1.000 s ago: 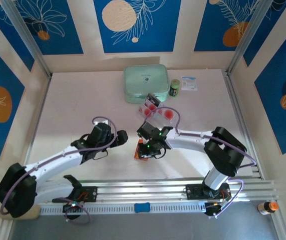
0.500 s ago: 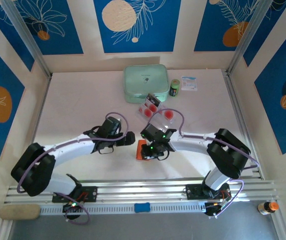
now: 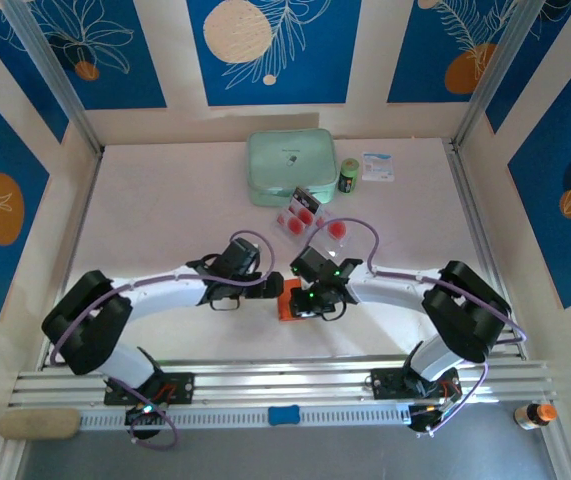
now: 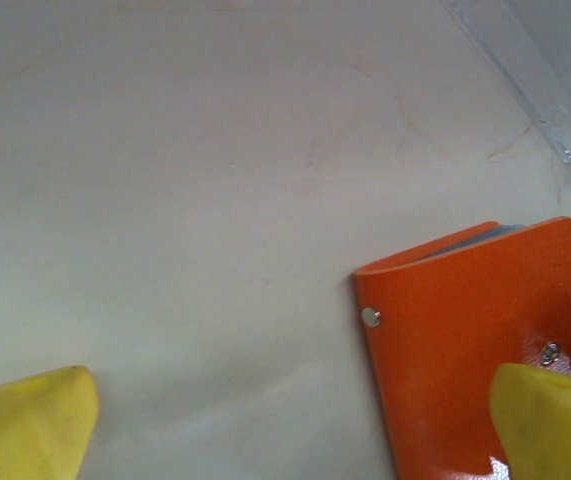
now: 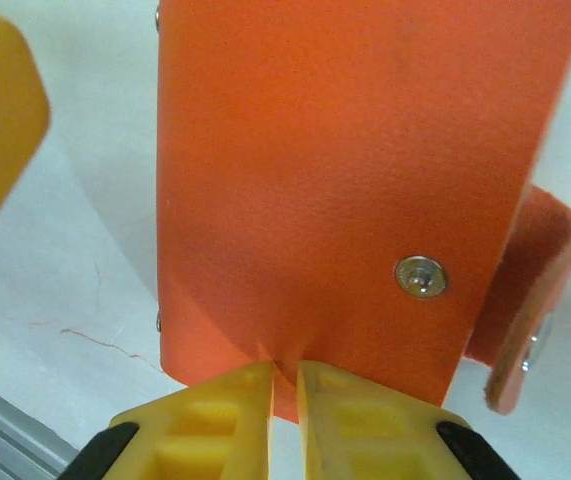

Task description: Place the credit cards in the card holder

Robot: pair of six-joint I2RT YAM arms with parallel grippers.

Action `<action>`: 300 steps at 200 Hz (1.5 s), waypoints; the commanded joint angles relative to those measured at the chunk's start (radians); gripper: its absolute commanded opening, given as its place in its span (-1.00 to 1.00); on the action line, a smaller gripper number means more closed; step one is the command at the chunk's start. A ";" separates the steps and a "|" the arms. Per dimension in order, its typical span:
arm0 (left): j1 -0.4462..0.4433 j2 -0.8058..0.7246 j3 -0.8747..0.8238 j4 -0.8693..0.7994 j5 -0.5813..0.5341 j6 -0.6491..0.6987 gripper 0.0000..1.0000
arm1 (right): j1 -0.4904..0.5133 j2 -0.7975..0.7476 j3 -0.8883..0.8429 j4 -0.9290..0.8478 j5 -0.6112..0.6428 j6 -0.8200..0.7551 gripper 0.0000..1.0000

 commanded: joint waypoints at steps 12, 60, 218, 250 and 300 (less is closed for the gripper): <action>-0.029 0.048 0.051 0.013 -0.007 0.007 1.00 | -0.016 -0.031 -0.037 -0.025 -0.001 0.006 -0.69; -0.062 0.103 0.078 -0.044 -0.037 0.023 1.00 | -0.034 -0.051 -0.054 0.006 -0.032 0.025 -0.68; -0.181 0.217 0.139 -0.243 -0.280 0.201 1.00 | -0.253 -0.138 -0.010 -0.101 -0.098 -0.061 -0.36; -0.191 0.230 0.143 -0.248 -0.296 0.217 1.00 | -0.235 -0.092 0.011 -0.085 -0.106 -0.062 -0.33; -0.192 0.226 0.134 -0.239 -0.303 0.217 1.00 | -0.222 -0.040 0.040 -0.080 -0.098 -0.073 -0.32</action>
